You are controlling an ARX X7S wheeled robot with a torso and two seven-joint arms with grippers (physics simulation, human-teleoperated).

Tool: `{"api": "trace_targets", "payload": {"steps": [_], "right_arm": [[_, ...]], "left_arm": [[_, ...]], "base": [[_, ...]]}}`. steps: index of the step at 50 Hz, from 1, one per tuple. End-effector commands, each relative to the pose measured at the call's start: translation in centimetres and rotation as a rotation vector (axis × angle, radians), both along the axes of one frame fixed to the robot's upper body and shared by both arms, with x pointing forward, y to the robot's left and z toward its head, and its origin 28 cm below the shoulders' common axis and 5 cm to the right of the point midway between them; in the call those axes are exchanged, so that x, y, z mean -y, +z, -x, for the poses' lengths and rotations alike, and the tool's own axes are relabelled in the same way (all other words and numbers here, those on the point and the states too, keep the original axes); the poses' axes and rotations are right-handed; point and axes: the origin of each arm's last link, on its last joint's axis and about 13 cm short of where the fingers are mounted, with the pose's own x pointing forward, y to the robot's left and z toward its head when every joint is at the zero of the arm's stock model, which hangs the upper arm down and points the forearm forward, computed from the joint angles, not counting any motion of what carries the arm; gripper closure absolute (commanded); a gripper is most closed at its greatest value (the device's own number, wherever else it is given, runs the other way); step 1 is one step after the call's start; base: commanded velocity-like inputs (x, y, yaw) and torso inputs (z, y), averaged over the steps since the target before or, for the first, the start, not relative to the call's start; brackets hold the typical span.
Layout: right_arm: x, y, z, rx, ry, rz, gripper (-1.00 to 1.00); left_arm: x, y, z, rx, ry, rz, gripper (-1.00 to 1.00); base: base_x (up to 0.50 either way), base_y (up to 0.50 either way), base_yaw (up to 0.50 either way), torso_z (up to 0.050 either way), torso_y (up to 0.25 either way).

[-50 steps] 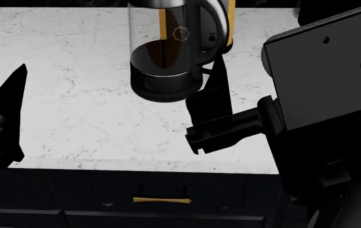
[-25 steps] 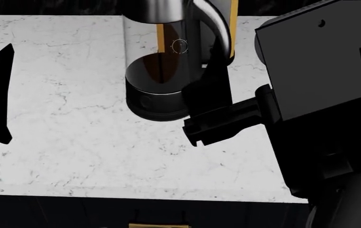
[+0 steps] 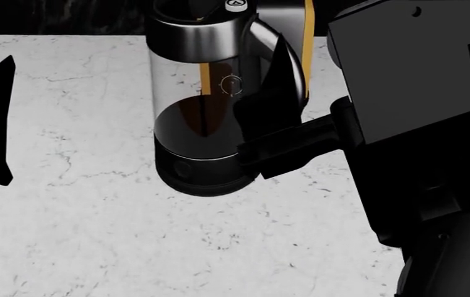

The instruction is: Close the lid of the electric kettle.

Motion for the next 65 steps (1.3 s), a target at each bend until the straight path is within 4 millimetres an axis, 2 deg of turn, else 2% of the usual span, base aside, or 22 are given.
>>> {"api": "trace_targets", "payload": {"steps": [1, 50, 59, 65], "right_arm": [[-0.2, 0.1, -0.1, 0.001, 0.005, 0.010, -1.00], [-0.2, 0.3, 0.2, 0.006, 0.001, 0.015, -1.00], [0.1, -0.2, -1.1, -0.090, 0.028, -0.032, -1.00], [0.5, -0.4, -2.8, -0.128, 0.011, -0.041, -1.00]], "left_arm": [[-0.1, -0.1, -0.1, -0.001, 0.003, 0.000, -1.00], [-0.8, 0.6, 0.7, 0.017, 0.037, 0.014, -1.00], [-1.0, 0.5, 0.7, 0.016, 0.045, 0.018, -1.00], [-1.0, 0.4, 0.7, 0.015, 0.045, 0.021, -1.00]], "base": [[0.25, 0.00, 0.00, 0.000, 0.000], [0.25, 0.00, 0.00, 0.000, 0.001], [0.06, 0.00, 0.00, 0.000, 0.000], [0.00, 0.00, 0.00, 0.000, 0.000]]}}
